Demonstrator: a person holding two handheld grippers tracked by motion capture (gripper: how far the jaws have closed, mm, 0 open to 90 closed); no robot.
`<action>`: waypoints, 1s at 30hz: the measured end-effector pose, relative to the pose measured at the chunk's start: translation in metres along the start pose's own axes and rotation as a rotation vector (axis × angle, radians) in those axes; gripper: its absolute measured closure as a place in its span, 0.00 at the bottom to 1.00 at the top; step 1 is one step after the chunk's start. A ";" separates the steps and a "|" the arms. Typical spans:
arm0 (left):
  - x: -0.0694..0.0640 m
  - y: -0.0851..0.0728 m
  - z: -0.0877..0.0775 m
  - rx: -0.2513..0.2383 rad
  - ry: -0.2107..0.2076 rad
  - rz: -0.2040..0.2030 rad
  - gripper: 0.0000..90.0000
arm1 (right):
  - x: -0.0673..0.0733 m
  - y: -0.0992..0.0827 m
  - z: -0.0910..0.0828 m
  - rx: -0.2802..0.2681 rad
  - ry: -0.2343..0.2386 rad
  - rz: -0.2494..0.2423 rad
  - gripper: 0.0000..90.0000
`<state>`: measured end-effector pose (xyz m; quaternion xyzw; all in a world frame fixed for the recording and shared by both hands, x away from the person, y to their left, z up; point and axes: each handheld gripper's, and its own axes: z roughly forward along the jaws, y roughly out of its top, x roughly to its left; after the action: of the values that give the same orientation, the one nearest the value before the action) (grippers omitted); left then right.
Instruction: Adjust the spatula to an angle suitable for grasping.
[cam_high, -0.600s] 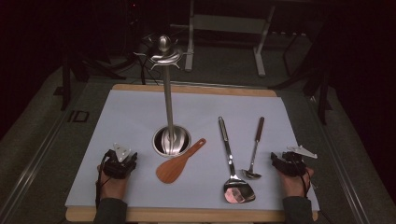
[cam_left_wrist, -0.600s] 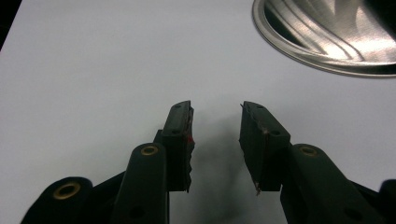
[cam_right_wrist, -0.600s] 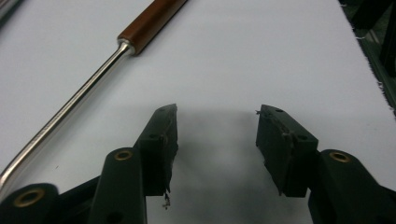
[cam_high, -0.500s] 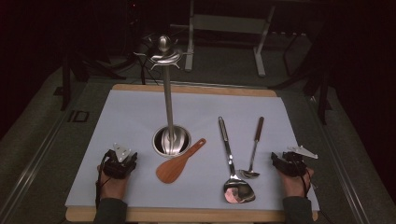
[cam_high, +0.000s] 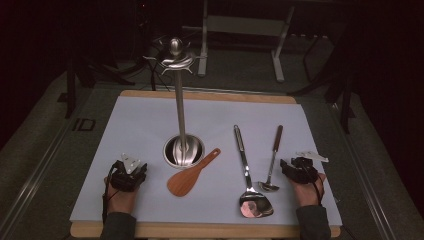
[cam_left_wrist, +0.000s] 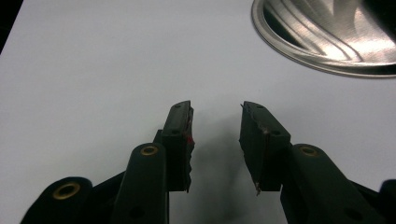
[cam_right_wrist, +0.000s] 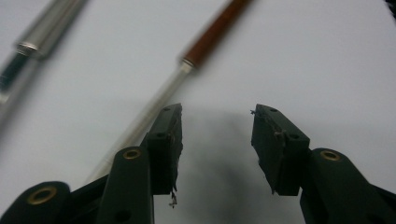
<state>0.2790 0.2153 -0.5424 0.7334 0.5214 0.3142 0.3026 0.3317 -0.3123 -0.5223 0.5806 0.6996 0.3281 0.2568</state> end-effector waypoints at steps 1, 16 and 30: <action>0.000 0.000 0.000 0.000 0.000 0.000 0.71 | 0.003 0.004 0.000 -0.005 0.002 -0.013 0.59; 0.000 0.000 0.000 0.001 -0.003 -0.002 0.71 | 0.066 0.076 0.018 0.028 0.156 -0.120 0.73; 0.001 0.000 0.000 0.000 -0.006 -0.012 0.71 | 0.104 0.094 0.059 0.155 0.190 -0.096 0.71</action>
<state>0.2793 0.2165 -0.5421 0.7312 0.5249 0.3101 0.3061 0.4158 -0.1905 -0.4870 0.5309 0.7708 0.3141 0.1591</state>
